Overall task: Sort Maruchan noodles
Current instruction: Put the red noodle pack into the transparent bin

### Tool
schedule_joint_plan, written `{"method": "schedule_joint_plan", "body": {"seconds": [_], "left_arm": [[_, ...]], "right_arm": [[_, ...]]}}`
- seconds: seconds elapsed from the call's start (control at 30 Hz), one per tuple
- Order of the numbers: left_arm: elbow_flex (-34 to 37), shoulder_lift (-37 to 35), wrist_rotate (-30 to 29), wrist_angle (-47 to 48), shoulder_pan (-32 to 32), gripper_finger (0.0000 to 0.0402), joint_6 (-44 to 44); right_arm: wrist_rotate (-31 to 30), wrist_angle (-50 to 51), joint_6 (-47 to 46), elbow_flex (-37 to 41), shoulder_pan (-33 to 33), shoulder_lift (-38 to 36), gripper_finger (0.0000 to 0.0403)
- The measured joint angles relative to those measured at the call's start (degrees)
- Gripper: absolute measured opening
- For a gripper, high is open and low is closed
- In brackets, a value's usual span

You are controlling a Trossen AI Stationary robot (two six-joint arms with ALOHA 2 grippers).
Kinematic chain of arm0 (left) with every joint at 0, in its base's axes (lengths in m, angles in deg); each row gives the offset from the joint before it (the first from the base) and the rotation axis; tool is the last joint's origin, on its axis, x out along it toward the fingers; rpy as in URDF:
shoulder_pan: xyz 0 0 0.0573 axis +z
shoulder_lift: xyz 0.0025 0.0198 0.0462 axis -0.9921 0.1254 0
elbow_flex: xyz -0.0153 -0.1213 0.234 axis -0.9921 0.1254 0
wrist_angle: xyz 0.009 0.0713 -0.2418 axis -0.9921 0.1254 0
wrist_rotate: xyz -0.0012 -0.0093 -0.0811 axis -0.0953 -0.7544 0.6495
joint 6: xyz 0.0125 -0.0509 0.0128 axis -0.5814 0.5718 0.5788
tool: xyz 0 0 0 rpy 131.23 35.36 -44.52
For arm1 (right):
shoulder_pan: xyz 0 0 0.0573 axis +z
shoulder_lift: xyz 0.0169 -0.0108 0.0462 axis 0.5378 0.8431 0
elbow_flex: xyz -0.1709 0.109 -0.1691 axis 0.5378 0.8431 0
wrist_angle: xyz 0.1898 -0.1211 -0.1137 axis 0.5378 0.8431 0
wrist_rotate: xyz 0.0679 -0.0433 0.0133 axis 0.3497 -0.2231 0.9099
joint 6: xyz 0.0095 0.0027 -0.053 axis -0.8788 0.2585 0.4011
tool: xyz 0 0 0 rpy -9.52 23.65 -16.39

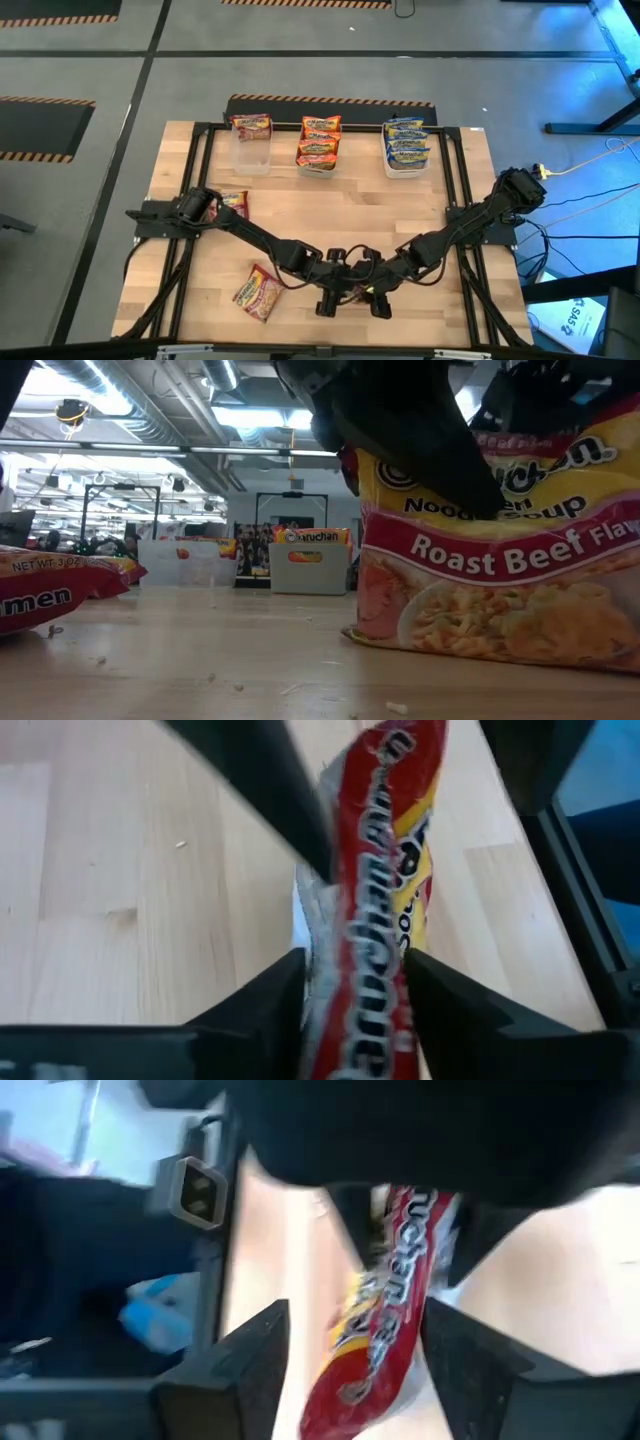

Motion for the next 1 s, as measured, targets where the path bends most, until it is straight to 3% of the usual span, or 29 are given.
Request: {"method": "schedule_joint_plan", "body": {"seconds": [0.2,0.3,0.47,0.73,1.0], "left_arm": [[0.00,0.00,0.19,-0.03,-0.02,0.0101,-1.51],[0.00,0.00,-0.02,-0.12,0.02,0.0082,-1.50],[0.00,0.00,0.25,-0.23,-0.04,0.0079,-1.34],[-1.04,-0.15,0.53,1.80,-0.70,0.0079,-0.21],[-1.81,-0.84,0.37,3.53,-1.73,0.0075,-0.21]], "right_arm": [[-4.16,1.08,-0.09,-0.16,5.69,-1.69,0.0204],[-11.49,1.53,-0.54,-0.17,10.12,-4.89,0.0204],[-23.76,2.88,-1.14,-0.19,16.94,-9.67,0.0204],[-35.69,10.40,-9.69,-0.17,24.75,-11.48,0.0204],[-38.01,11.44,-26.61,8.14,26.47,-11.28,0.0204]]}}
